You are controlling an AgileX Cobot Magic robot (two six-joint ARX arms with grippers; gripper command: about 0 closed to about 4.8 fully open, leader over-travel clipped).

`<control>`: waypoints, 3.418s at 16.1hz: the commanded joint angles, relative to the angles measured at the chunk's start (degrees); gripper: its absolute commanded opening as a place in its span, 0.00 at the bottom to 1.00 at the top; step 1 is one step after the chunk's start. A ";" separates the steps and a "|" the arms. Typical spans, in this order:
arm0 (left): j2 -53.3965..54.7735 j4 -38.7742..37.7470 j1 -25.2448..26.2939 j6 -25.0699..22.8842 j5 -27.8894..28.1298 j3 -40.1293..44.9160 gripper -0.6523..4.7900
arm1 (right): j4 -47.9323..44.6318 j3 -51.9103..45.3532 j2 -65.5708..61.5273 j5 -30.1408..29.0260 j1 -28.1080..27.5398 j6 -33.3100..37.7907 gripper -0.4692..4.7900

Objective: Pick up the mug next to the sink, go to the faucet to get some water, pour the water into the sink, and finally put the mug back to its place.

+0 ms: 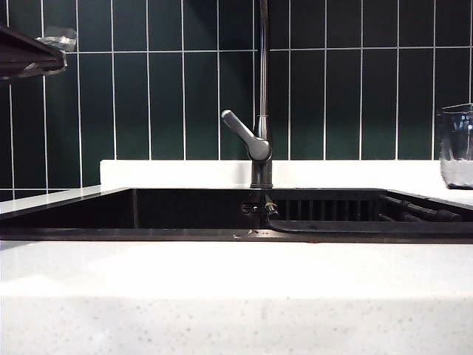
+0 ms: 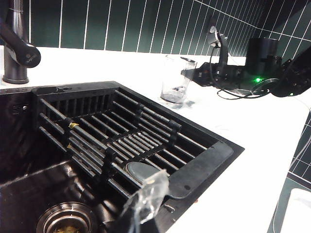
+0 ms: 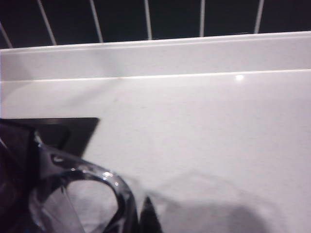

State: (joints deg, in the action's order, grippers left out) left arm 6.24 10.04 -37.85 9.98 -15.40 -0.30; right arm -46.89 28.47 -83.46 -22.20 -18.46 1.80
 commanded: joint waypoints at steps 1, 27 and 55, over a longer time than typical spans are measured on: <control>0.07 -0.66 -0.07 0.04 -0.26 -0.13 0.11 | -1.33 0.33 0.13 -3.19 -2.45 -0.33 0.08; 0.07 -3.19 -0.07 -2.08 -0.28 -0.13 0.11 | 6.21 -0.55 0.13 -9.42 -5.97 -3.78 0.09; 0.07 -5.29 -0.07 -3.96 -0.26 -0.13 0.11 | 11.13 -0.81 0.20 -9.86 -5.90 -5.01 0.33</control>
State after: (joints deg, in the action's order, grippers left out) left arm 6.26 4.38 -37.85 6.42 -15.40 -0.30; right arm -35.68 27.64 -83.50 -31.92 -24.40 -3.09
